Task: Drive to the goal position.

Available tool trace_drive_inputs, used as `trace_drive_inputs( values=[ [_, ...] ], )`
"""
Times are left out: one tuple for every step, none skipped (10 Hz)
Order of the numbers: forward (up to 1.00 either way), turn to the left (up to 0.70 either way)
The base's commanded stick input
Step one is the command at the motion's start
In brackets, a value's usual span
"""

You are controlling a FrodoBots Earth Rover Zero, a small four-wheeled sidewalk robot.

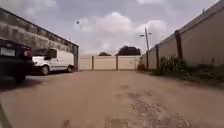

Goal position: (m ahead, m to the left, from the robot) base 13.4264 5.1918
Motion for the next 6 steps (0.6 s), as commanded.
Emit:
trace_drive_inputs(
  values=[
    [0.7, 0.0],
    [0.7, 0.0],
    [0.7, 0.0],
    [0.7, 0.0],
    [0.7, 0.0],
    [0.7, 0.0]
  ],
)
